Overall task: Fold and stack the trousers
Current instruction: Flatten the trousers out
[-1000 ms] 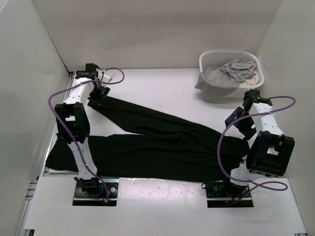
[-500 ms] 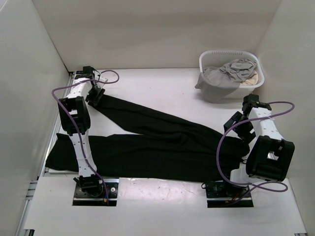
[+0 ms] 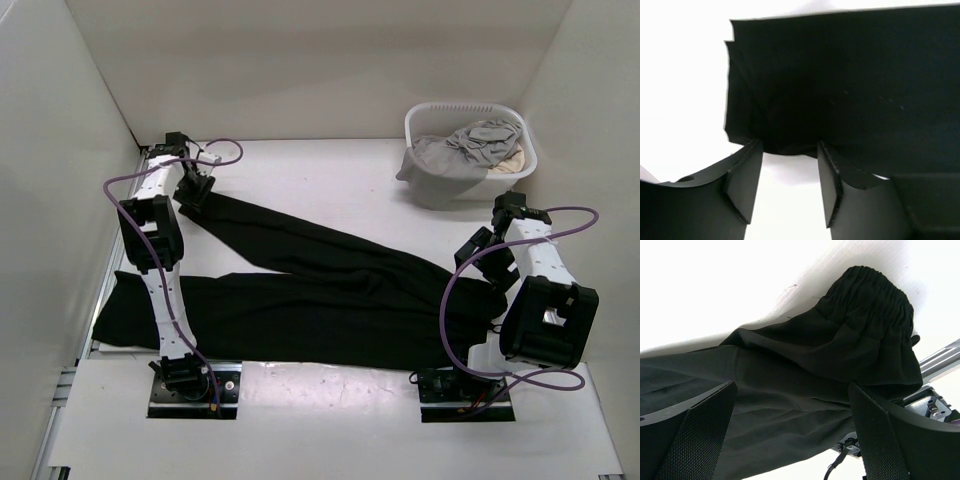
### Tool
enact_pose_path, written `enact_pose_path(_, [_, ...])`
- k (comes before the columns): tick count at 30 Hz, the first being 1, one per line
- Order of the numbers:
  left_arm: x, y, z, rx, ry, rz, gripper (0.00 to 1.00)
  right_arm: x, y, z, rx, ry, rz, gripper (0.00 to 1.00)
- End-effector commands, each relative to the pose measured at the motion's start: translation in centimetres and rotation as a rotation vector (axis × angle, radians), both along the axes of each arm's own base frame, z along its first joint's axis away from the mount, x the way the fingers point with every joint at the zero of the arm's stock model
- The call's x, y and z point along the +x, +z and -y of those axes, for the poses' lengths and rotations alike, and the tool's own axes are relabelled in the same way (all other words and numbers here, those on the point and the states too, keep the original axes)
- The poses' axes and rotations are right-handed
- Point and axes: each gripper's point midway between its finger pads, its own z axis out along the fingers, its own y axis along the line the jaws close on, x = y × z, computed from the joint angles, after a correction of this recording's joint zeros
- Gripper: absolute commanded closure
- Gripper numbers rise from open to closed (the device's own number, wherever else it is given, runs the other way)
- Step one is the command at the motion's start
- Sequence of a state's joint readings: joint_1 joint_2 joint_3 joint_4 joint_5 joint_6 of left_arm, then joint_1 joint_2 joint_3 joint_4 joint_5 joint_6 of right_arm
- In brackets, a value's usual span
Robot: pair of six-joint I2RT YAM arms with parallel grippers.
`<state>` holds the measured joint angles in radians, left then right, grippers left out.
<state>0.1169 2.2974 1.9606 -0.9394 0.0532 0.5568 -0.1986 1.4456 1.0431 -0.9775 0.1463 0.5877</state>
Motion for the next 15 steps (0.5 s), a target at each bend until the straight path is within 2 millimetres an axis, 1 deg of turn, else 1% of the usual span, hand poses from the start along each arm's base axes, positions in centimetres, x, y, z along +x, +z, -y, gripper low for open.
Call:
enact_pose_path(1, [0.3, 0.1, -0.3, -0.01, 0.01, -0.004, 0.45, 0.1, 0.6, 0.1, -0.006, -0.004, 0.006, 0.04])
enact_pose_path(2, [0.3, 0.1, -0.3, -0.013, 0.019, -0.004, 0.51, -0.2, 0.5, 0.4, -0.022, -0.007, -0.006, 0.04])
enact_pose_path(4, [0.5, 0.4, -0.3, -0.012, 0.019, 0.005, 0.56, -0.3, 0.5, 0.8, -0.043, -0.01, -0.011, 0.04])
enact_pose_path(5, [0.6, 0.9, -0.1, -0.025, 0.023, 0.017, 0.6, -0.5, 0.5, 0.7, -0.042, -0.009, -0.02, 0.04])
enact_pose_path(6, [0.9, 1.2, -0.1, -0.024, 0.023, 0.026, 0.69, -0.6, 0.5, 0.9, -0.053, -0.011, -0.022, 0.04])
enact_pose_path(7, [0.9, 1.2, 0.1, -0.037, 0.019, 0.028, 0.74, -0.6, 0.5, 0.9, -0.054, -0.011, -0.022, 0.04])
enact_pose_path(8, [1.0, 1.7, 0.3, -0.047, 0.014, 0.039, 0.81, -0.6, 0.4, 1.1, -0.06, -0.021, -0.032, 0.04])
enact_pose_path(9, [1.0, 1.7, 0.4, -0.051, 0.024, 0.039, 0.86, -0.9, 0.1, 1.0, -0.058, -0.021, -0.041, 0.04])
enact_pose_path(10, [1.0, 1.7, 0.6, -0.061, 0.02, 0.04, 0.86, -0.9, 0.1, 1.0, -0.058, -0.021, -0.041, 0.04])
enact_pose_path(12, [1.0, 1.7, 0.6, -0.061, 0.02, 0.04, 0.86, -0.2, -0.1, 1.1, -0.061, -0.032, -0.021, 0.05])
enact_pose_path(13, [1.0, 2.1, 0.6, -0.06, 0.02, 0.049, 0.86, -0.1, -0.1, 1.1, -0.059, -0.044, -0.019, 0.07])
enact_pose_path(14, [0.8, 1.8, 0.8, -0.073, 0.027, 0.039, 0.86, 0.0, -0.5, 1.1, -0.058, -0.043, -0.03, 0.09])
enact_pose_path(15, [0.8, 2.3, 0.8, -0.072, 0.027, 0.05, 0.86, 0.3, -0.5, 1.3, -0.066, -0.045, -0.032, 0.13])
